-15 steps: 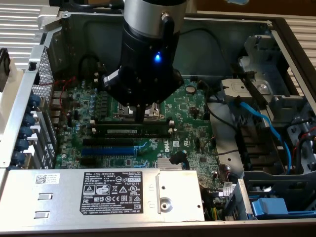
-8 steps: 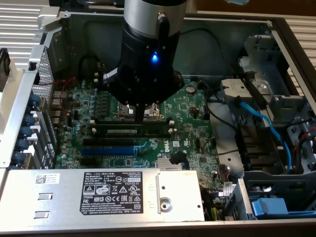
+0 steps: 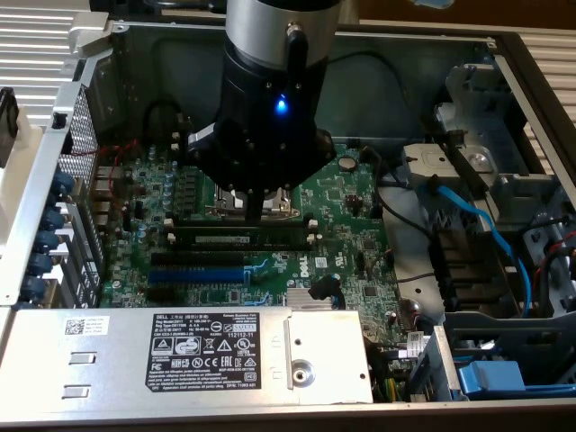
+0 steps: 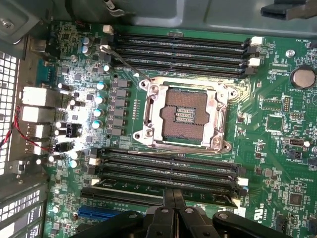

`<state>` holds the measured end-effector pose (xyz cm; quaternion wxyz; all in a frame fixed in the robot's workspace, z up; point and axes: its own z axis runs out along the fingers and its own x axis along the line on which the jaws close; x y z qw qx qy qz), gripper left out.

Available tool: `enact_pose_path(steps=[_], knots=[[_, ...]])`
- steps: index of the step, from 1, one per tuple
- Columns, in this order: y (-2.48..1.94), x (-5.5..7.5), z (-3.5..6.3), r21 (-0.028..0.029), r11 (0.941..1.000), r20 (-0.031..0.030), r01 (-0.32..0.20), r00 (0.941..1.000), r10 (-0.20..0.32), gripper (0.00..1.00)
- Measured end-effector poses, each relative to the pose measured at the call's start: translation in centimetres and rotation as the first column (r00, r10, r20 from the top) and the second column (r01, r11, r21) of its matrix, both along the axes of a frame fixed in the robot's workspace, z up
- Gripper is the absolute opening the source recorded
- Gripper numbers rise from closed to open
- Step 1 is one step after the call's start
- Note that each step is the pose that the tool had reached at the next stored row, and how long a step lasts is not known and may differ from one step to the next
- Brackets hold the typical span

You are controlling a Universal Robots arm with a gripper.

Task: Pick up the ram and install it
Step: 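Press down the ram until it locks into place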

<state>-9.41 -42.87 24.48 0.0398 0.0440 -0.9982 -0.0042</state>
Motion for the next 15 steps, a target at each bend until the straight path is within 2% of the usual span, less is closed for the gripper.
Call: enact_pose_path(steps=[4, 9, 15], knots=[[-0.08, 0.00, 0.00, -0.0013, 0.9999, 0.0010, 0.015, 0.9999, -0.015, 0.10], [-0.08, 0.00, 0.06, -0.0009, 0.9996, 0.0142, 0.027, 0.9995, -0.027, 0.10], [-0.17, -0.04, 0.14, -0.0013, 0.9993, 0.0150, 0.037, 0.9992, -0.037, 0.10]])
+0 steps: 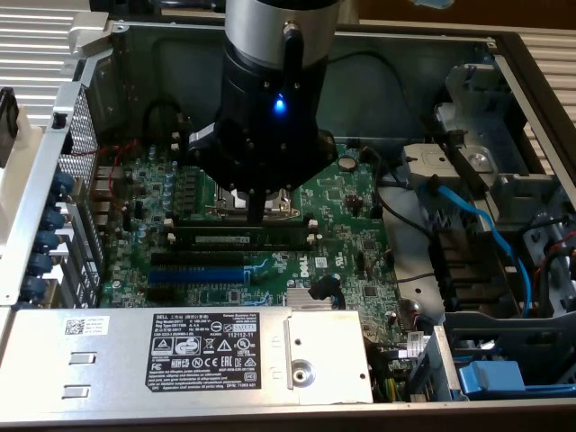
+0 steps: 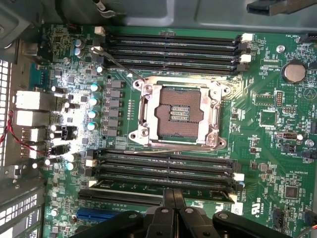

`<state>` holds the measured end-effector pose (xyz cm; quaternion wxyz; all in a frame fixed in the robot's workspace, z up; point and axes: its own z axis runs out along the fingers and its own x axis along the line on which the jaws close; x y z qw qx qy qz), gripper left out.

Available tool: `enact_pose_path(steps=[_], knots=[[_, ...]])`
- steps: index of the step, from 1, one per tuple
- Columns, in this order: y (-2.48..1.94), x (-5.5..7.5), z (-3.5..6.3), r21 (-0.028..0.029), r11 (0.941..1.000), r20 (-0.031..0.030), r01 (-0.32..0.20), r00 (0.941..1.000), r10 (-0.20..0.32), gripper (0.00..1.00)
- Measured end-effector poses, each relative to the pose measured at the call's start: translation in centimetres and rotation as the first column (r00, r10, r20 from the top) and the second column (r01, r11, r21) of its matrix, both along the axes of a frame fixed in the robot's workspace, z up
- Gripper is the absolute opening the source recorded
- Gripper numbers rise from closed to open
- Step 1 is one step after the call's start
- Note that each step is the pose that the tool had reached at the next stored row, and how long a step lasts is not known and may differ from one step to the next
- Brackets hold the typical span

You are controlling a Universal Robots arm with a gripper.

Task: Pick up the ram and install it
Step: 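Press down the ram until it locks into place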

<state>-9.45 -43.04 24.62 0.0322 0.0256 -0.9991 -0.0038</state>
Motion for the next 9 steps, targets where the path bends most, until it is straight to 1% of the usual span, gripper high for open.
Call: enact_pose_path(steps=[3, 9], knots=[[-0.07, 0.01, 0.00, 0.0001, 1.0000, 0.0004, 0.005, 1.0000, -0.005, 0.10], [-0.07, 0.01, 0.00, 0.0002, 1.0000, 0.0005, 0.005, 1.0000, -0.005, 0.10]])
